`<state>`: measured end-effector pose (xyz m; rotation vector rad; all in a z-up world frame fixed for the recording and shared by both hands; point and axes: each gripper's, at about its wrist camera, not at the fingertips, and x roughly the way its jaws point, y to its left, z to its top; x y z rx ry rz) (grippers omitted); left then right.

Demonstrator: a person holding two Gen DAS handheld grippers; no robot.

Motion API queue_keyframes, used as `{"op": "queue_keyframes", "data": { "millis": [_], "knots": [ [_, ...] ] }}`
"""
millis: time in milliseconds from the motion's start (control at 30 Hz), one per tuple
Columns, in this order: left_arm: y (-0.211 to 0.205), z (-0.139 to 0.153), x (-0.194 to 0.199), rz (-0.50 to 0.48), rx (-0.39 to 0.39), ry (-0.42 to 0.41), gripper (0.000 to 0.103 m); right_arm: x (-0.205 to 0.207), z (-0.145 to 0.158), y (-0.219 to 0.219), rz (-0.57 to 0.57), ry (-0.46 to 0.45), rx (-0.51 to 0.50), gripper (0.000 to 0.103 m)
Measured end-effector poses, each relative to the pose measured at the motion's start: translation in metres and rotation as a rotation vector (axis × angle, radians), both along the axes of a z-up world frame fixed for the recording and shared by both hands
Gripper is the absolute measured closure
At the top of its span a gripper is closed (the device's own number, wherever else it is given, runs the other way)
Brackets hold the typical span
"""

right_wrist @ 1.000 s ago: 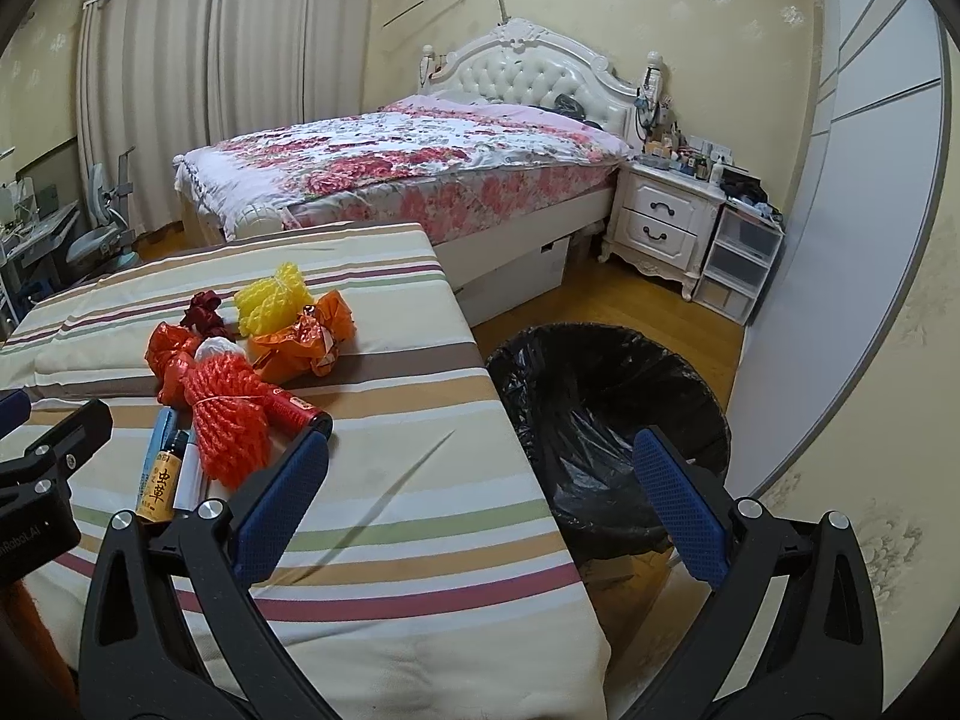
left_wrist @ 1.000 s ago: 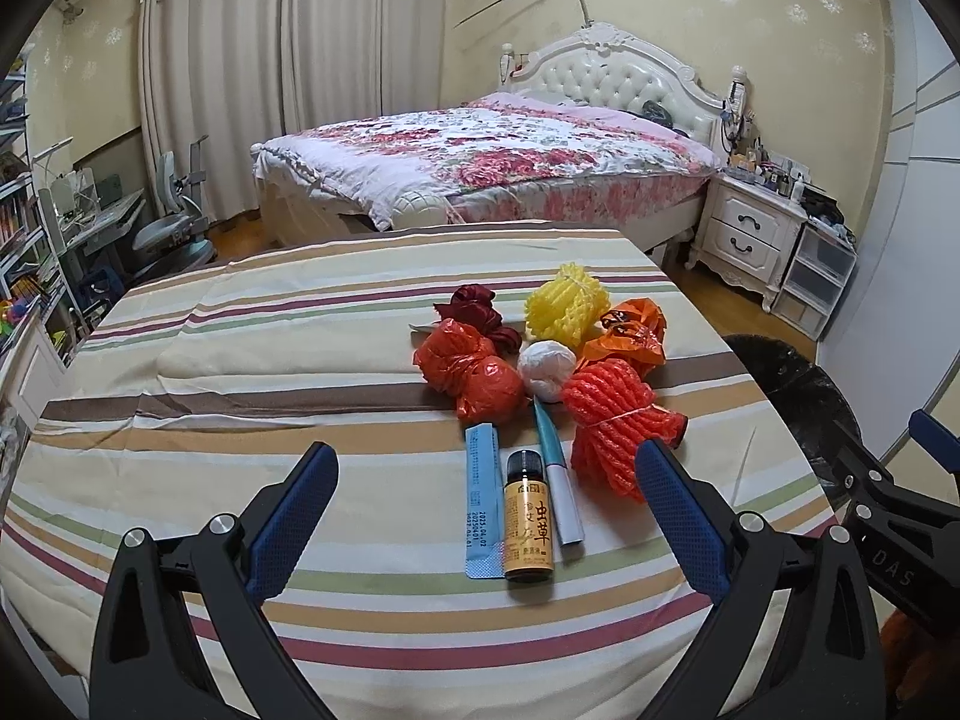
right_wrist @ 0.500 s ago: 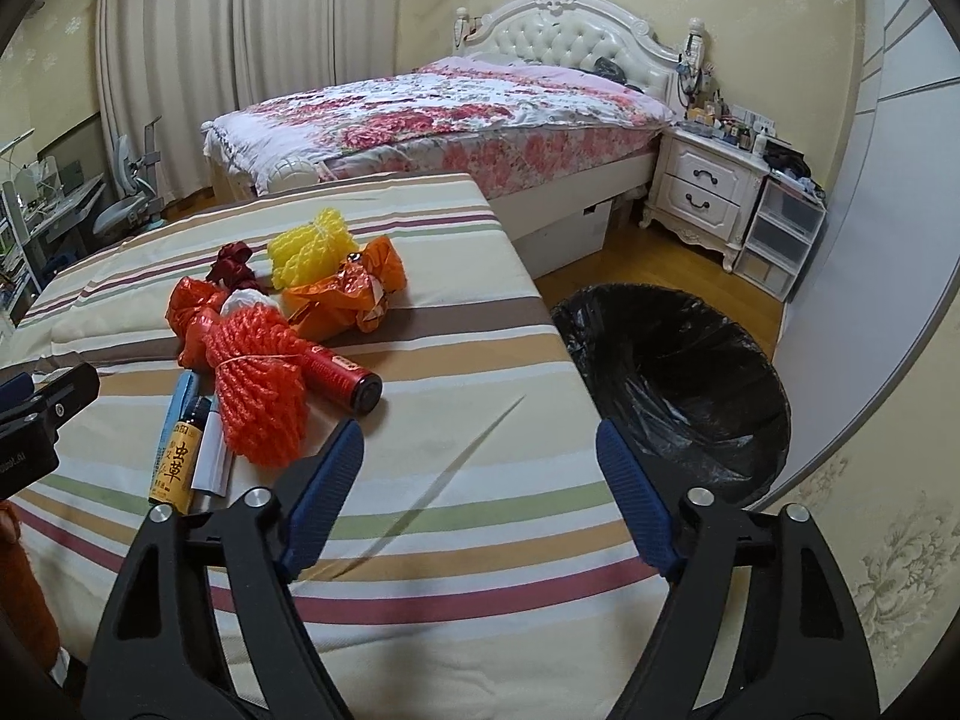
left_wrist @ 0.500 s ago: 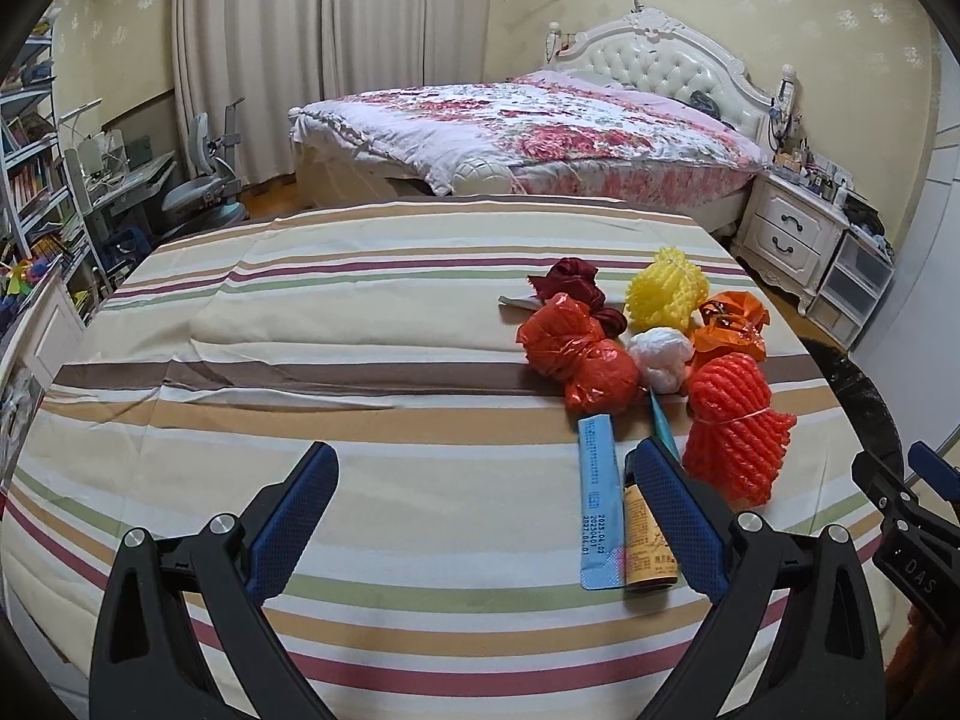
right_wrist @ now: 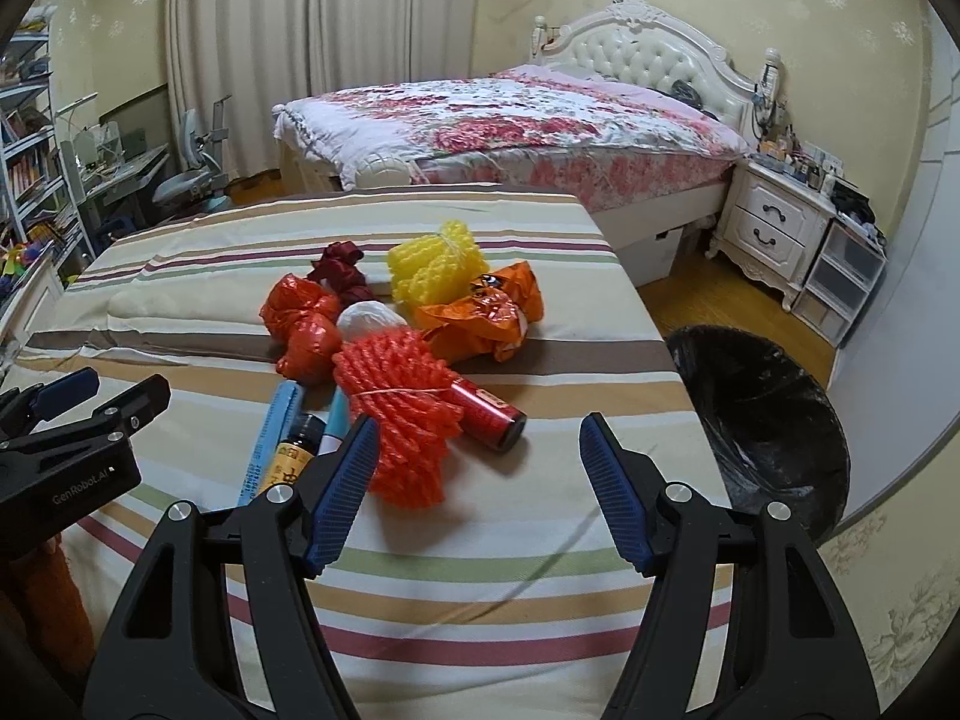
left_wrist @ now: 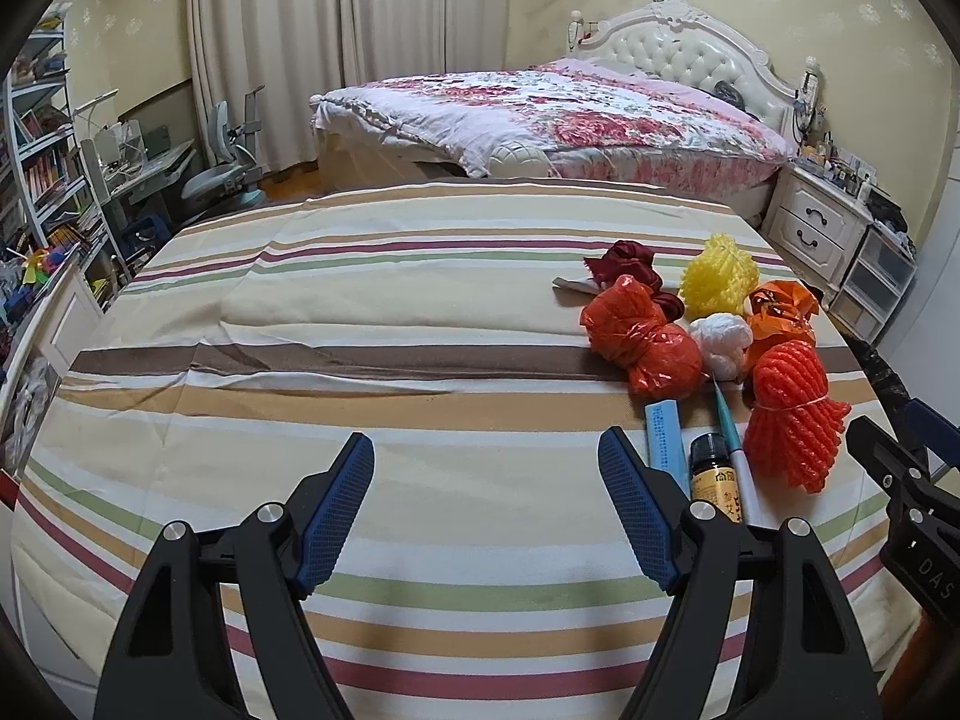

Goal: Collect trash
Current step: 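Reach the right tool to the red mesh net and close on it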

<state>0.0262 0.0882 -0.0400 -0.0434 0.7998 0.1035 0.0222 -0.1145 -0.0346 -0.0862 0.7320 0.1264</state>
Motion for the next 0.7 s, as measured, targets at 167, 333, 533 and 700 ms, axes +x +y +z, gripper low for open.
{"op": "queue_keyframes", "data": {
  "millis": [167,333,533,700],
  "knots": [
    [0.009,-0.004,0.001,0.019,-0.005,0.013,0.028,0.010,-0.011,0.020,0.042,0.037,-0.016,0.043],
    [0.011,-0.010,0.001,0.019,-0.006,0.031,0.028,0.018,-0.024,0.027,0.068,0.088,0.000,0.065],
    [0.007,-0.012,0.001,0.006,-0.007,0.039,0.028,0.012,-0.019,0.027,0.074,0.078,0.013,0.069],
    [-0.002,-0.009,0.001,-0.010,-0.009,0.029,0.028,0.005,-0.008,0.018,0.054,0.043,0.015,0.069]
  ]
}}
